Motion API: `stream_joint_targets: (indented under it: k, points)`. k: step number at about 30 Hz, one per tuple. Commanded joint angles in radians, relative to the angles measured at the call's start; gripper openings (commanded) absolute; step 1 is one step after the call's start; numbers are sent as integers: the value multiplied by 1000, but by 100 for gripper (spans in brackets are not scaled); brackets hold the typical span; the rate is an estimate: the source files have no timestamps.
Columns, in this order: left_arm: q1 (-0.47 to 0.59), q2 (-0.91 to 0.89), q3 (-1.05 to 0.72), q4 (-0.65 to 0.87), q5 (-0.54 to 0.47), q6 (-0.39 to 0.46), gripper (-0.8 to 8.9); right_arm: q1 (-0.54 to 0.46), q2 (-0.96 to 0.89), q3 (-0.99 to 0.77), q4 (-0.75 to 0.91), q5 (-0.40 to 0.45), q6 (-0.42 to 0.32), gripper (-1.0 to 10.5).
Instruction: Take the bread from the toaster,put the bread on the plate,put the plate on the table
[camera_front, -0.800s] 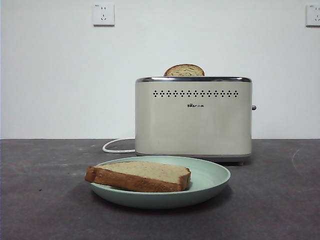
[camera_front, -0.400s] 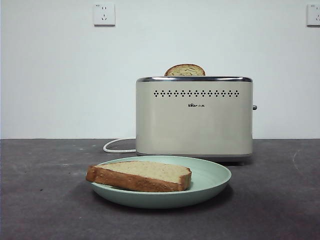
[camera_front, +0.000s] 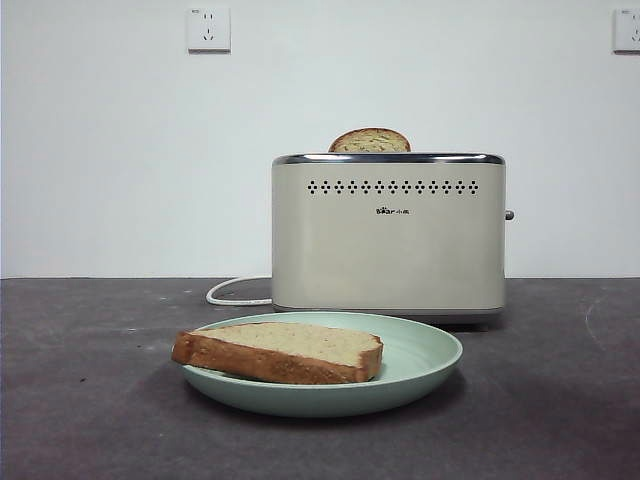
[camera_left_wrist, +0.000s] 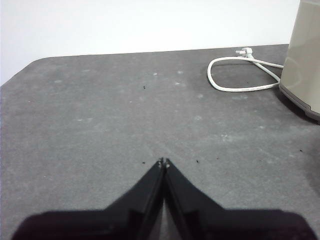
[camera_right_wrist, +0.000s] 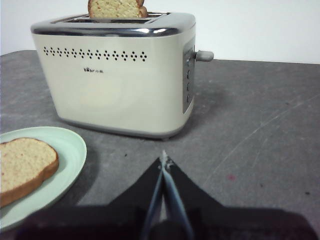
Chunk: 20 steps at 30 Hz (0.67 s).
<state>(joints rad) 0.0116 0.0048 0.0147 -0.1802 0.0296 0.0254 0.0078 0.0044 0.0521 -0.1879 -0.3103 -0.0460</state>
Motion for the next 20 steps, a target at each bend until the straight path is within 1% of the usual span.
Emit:
stream_joint_targets:
  k: [1,20]
  points:
    - [3,-3,-12,4,-2,-6,-4,0,-3,-23,6,5,-7,2]
    - [3,-3,-12,5,-2,-6,-4,0,-3,-39,7,2,2,2]
